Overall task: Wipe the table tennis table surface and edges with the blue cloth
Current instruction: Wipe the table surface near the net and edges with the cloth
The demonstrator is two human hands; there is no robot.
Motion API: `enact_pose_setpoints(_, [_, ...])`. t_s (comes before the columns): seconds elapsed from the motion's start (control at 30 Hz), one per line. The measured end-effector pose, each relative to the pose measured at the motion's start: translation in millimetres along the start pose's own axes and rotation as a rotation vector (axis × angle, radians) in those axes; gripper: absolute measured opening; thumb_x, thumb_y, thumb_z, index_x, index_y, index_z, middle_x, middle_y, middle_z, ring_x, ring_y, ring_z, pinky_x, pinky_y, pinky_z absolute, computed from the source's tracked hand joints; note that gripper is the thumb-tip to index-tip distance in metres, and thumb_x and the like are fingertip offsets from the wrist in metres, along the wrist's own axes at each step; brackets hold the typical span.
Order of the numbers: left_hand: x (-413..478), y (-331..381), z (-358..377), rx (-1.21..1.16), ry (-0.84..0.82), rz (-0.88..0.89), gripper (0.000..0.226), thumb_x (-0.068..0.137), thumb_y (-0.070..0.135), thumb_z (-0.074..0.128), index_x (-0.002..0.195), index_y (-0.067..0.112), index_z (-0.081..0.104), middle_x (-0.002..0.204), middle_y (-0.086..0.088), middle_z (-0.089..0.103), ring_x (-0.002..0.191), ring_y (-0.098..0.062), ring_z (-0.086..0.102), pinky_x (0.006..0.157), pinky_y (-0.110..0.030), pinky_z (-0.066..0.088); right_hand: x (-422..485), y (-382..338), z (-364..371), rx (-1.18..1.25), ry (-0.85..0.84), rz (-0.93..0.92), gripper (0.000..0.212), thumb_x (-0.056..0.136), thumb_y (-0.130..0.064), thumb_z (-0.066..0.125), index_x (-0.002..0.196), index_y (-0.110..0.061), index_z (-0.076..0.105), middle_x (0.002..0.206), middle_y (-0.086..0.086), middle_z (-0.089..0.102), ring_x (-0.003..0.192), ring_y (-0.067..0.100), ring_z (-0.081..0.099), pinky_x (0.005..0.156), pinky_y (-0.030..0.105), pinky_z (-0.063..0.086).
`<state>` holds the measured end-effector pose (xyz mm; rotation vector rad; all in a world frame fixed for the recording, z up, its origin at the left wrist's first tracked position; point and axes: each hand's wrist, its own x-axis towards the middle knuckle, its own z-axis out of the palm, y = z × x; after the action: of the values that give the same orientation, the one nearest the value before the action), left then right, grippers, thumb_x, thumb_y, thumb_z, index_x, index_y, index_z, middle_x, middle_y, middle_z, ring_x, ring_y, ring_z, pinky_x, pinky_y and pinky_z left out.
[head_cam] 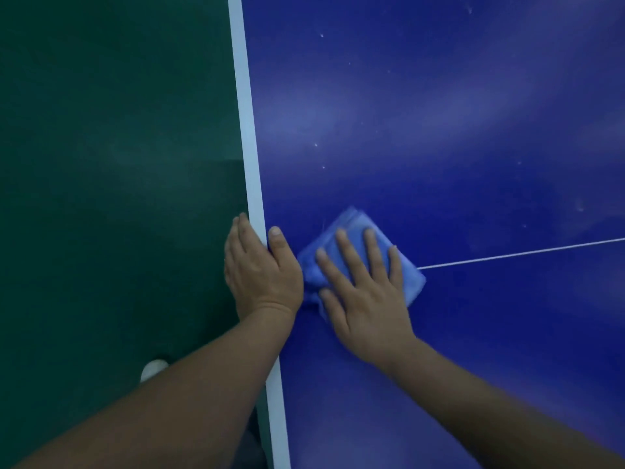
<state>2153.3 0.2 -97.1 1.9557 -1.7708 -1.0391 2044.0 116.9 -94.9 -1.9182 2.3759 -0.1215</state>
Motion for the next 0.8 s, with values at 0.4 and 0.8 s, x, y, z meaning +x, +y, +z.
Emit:
enact_pose_setpoints(0.4, [-1.6, -2.9, 2.4, -0.014, 0.011, 0.037, 0.082, 0.092, 0.058, 0.015, 0.158, 0.009, 0.023, 0.165, -0.009, 0.024, 0.151, -0.025, 0.023, 0.123, -0.043, 0.019, 163.4, 45.0, -9.3, -0.084, -0.028, -0.231, 0.057, 0.102, -0.051, 0.028, 0.156, -0.032, 0.032, 0.166, 0.005, 0.022, 0.153, 0.039, 0.013, 0.118, 0.064, 0.013])
enact_pose_setpoints(0.8, [-1.6, -0.8, 0.2, 0.023, -0.007, 0.028, 0.08, 0.095, 0.056, 0.013, 0.158, 0.009, 0.022, 0.166, -0.009, 0.022, 0.152, -0.026, 0.021, 0.123, -0.048, 0.02, 247.1, 12.4, -17.1, -0.084, -0.069, -0.249, 0.06, 0.1, -0.053, 0.022, 0.157, -0.036, 0.027, 0.167, -0.002, 0.018, 0.154, 0.033, 0.01, 0.12, 0.058, 0.01])
